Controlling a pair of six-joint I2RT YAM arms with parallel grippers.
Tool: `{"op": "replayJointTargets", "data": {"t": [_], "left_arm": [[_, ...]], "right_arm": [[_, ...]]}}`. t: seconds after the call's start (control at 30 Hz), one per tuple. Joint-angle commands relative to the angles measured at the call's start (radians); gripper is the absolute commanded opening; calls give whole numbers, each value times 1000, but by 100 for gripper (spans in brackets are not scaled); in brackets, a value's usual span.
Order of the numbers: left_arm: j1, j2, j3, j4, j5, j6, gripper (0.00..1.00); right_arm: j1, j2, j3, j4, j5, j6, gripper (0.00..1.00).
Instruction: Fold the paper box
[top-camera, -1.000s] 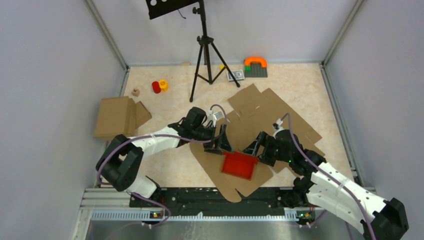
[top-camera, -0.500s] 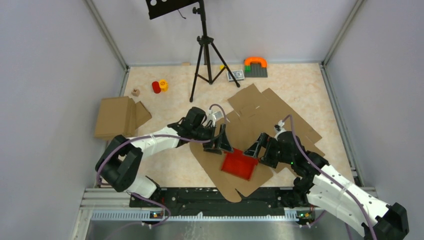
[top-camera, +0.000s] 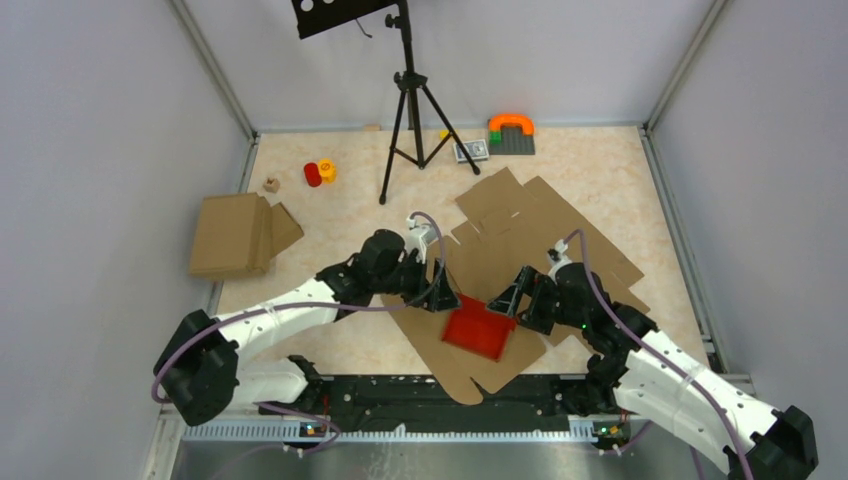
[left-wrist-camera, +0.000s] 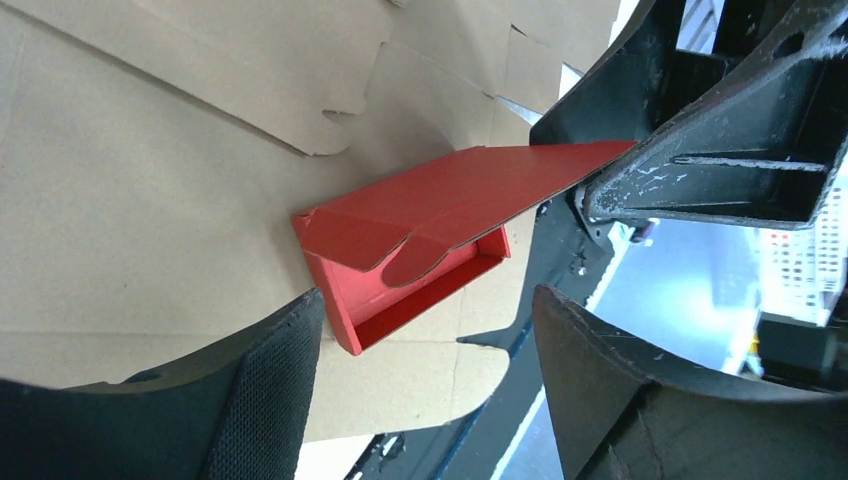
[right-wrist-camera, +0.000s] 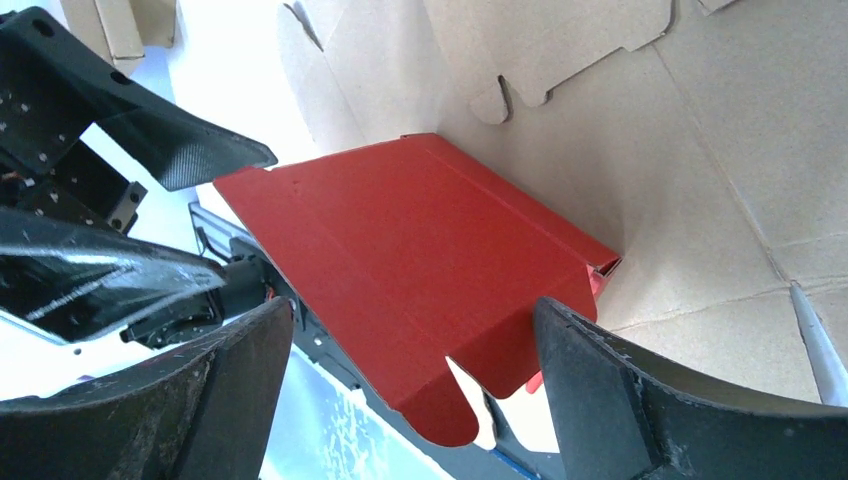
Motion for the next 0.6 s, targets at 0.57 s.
{"op": "replayJointTargets", "data": {"t": [0.57], "left_arm": [[-121, 83, 56, 44, -188, 145, 66]], "right_arm": [[7, 18, 1, 66, -34, -18, 79]]}}
